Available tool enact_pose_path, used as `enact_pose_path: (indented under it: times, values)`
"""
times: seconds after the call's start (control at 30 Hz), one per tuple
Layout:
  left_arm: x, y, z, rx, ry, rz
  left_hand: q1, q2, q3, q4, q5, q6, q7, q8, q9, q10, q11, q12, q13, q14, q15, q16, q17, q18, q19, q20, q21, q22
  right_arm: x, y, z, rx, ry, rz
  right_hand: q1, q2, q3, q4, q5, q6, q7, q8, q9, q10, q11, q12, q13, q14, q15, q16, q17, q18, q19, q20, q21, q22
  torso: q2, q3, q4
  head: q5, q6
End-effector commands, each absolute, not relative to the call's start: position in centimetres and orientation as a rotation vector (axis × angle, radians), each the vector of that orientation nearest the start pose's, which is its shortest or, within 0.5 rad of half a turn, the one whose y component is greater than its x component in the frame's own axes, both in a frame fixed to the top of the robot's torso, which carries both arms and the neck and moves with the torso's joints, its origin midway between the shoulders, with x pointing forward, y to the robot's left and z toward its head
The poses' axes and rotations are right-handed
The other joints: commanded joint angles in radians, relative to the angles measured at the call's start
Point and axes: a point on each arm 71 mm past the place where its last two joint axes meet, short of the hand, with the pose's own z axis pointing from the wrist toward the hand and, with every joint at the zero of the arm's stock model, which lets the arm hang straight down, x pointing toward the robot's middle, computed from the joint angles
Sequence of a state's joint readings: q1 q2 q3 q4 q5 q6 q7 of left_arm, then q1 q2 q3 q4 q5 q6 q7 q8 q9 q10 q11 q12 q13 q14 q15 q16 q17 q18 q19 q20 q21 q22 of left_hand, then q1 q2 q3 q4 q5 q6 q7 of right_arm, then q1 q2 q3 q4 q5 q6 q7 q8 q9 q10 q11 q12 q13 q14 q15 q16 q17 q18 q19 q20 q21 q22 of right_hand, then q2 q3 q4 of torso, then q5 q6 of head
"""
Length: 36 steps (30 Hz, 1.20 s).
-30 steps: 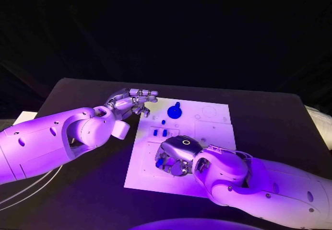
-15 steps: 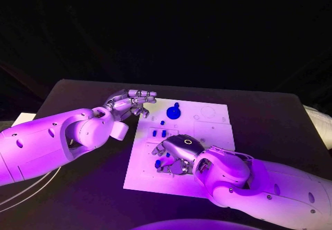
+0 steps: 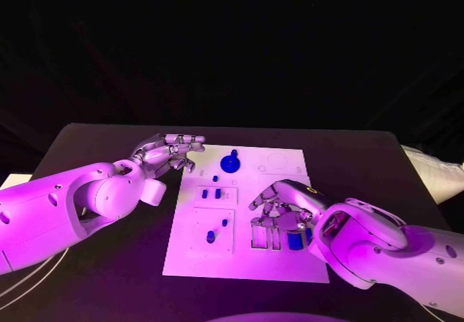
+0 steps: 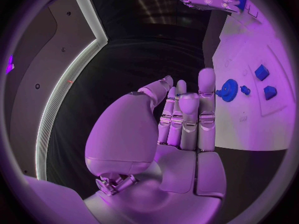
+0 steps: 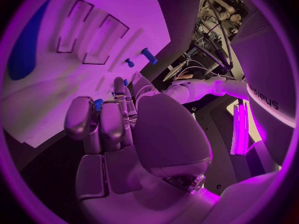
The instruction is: Assemble the parts on the task board
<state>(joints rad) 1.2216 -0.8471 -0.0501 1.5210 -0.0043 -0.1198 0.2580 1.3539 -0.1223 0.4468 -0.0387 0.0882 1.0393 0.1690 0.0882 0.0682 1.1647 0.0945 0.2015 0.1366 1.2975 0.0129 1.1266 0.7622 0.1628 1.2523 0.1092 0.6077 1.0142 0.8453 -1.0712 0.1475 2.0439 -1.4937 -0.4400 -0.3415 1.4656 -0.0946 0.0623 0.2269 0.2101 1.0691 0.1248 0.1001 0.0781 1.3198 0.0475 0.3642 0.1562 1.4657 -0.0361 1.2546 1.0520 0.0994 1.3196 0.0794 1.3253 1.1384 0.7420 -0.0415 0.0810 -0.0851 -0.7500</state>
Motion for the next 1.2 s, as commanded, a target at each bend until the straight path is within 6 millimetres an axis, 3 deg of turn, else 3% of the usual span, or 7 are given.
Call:
enact_pose_path:
  times: [0.03,0.17,0.27,0.37,0.5,0.63,1.2]
  values:
    - [48.6,20.0,-17.9,-1.104,1.639,-1.660,-0.005,0.007,-0.004,0.000,0.001,-0.008,0.002,-0.004,-0.002,-0.005,-0.002,0.003,0.001,-0.007,-0.003,-0.004,-0.001,0.008,-0.008,0.000,-0.003,-0.001,34.2,-19.1,-20.3,0.282,1.814,0.823,-0.047,-0.016,-0.030,0.029,0.055,0.016,-0.014,0.010,0.001,0.062,-0.024,0.105,0.082,0.046,-0.012,0.056,0.080,-0.022,0.048,-0.015,0.048,0.078,-0.009,0.0054,-0.0202,-0.020,0.005]
    - [48.6,20.1,-18.2,-1.110,1.641,-1.655,-0.005,0.007,-0.005,0.000,0.001,-0.008,0.002,-0.004,-0.002,-0.006,-0.002,0.004,0.001,-0.008,-0.003,-0.005,-0.002,0.009,-0.009,0.000,-0.005,-0.002,33.5,-21.7,-20.5,0.328,1.879,0.685,-0.088,-0.003,-0.089,0.054,0.138,0.022,-0.027,0.035,0.008,0.032,-0.031,0.486,0.513,0.053,-0.022,0.119,0.169,-0.038,0.089,-0.025,0.100,0.158,-0.015,0.0100,-0.0302,-0.035,0.001]
    - [48.5,20.2,-18.4,-1.113,1.643,-1.653,-0.005,0.007,-0.005,0.000,0.001,-0.008,0.002,-0.004,-0.002,-0.006,-0.002,0.004,0.001,-0.008,-0.003,-0.005,-0.002,0.009,-0.009,0.000,-0.005,-0.002,33.1,-22.9,-20.7,0.316,1.916,0.586,-0.124,0.019,-0.125,0.058,0.154,0.025,-0.027,0.054,0.018,0.031,-0.033,0.632,0.693,0.056,-0.019,0.144,0.208,-0.042,0.098,-0.023,0.114,0.181,-0.019,0.0111,-0.0338,-0.053,-0.008]
    - [48.5,20.2,-18.5,-1.116,1.644,-1.650,-0.005,0.007,-0.005,0.000,0.001,-0.008,0.002,-0.004,-0.002,-0.006,-0.002,0.004,0.001,-0.008,-0.003,-0.005,-0.002,0.009,-0.009,0.000,-0.005,-0.002,32.7,-23.5,-20.7,0.268,1.925,0.513,-0.159,0.034,-0.154,0.062,0.181,0.029,-0.031,0.070,0.030,0.037,-0.035,0.711,0.794,0.057,-0.020,0.156,0.229,-0.042,0.095,-0.023,0.115,0.182,-0.022,0.0121,-0.0357,-0.058,-0.009]
    - [48.5,20.3,-18.7,-1.121,1.645,-1.646,-0.005,0.007,-0.005,0.000,0.001,-0.008,0.002,-0.004,-0.002,-0.006,-0.002,0.004,0.001,-0.008,-0.003,-0.005,-0.002,0.009,-0.009,0.000,-0.005,-0.002,32.5,-24.0,-20.4,0.208,1.901,0.452,-0.161,0.044,-0.173,0.062,0.186,0.027,-0.033,0.084,0.048,0.031,-0.037,0.744,0.846,0.057,-0.021,0.160,0.236,-0.042,0.094,-0.024,0.116,0.185,-0.024,0.0161,-0.0393,-0.060,-0.013]
    - [48.5,20.3,-18.9,-1.124,1.648,-1.645,-0.005,0.007,-0.005,0.000,0.001,-0.008,0.002,-0.004,-0.002,-0.006,-0.002,0.004,0.001,-0.008,-0.003,-0.005,-0.002,0.009,-0.009,0.000,-0.005,-0.002,32.4,-24.2,-20.3,0.158,1.882,0.419,-0.155,0.042,-0.182,0.061,0.186,0.023,-0.033,0.089,0.055,0.028,-0.036,0.749,0.859,0.056,-0.021,0.159,0.236,-0.042,0.093,-0.024,0.116,0.185,-0.025,0.0169,-0.0380,-0.061,-0.017]
    - [48.3,20.4,-19.0,-1.127,1.649,-1.643,-0.005,0.007,-0.005,0.000,0.001,-0.008,0.002,-0.004,-0.002,-0.006,-0.002,0.004,0.001,-0.008,-0.003,-0.005,-0.002,0.009,-0.009,0.000,-0.005,-0.002,32.3,-23.4,-22.5,0.030,1.951,0.356,-0.186,0.047,-0.225,0.065,0.145,0.014,-0.034,0.107,0.084,0.017,-0.036,0.750,0.885,0.055,-0.020,0.158,0.237,-0.041,0.090,-0.024,0.115,0.184,-0.022,0.0130,-0.0378,-0.043,-0.025]
